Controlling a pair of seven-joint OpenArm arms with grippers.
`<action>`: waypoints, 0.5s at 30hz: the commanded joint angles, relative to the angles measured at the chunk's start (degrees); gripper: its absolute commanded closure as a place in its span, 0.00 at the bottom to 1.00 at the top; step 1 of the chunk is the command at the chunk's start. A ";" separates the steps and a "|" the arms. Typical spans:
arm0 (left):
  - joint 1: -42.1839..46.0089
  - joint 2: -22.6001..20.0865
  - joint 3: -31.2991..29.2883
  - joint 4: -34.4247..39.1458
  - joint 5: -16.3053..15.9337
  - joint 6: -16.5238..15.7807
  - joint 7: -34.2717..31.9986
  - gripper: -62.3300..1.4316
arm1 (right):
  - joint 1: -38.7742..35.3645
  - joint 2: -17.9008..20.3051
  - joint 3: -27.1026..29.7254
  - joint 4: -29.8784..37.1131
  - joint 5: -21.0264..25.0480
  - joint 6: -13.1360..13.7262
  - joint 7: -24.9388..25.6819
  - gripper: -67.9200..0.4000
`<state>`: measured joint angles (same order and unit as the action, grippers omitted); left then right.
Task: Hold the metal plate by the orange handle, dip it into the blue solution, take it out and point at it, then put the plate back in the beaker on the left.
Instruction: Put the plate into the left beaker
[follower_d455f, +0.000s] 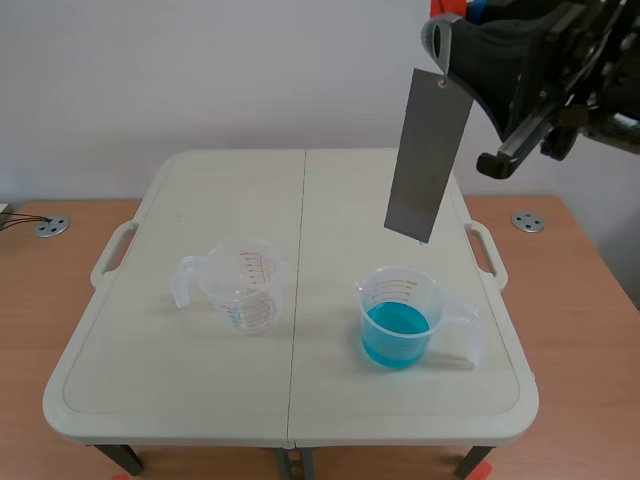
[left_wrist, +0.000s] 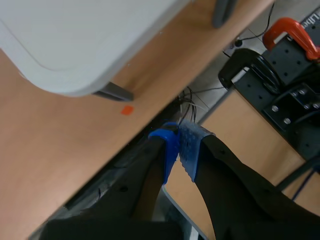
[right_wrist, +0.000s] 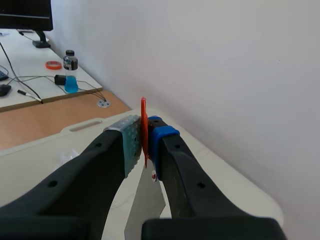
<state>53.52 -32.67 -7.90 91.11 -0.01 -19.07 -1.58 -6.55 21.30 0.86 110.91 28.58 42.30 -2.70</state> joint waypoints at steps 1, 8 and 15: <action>0.35 0.31 0.07 0.50 -0.61 0.11 -0.57 0.91 | 2.10 -0.04 -1.16 1.27 1.07 0.42 0.00 0.98; 0.74 0.42 0.07 0.02 -0.57 0.11 -0.35 0.91 | 7.45 -1.09 -4.83 1.16 1.05 0.42 -1.27 0.98; 0.74 0.44 0.07 0.02 -0.59 0.09 -0.35 0.91 | 11.82 -5.62 -8.11 1.05 1.03 0.42 -6.03 0.98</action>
<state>54.28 -32.53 -7.90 90.85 -0.03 -19.09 -1.56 4.21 15.88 -6.98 110.91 28.80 42.41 -9.39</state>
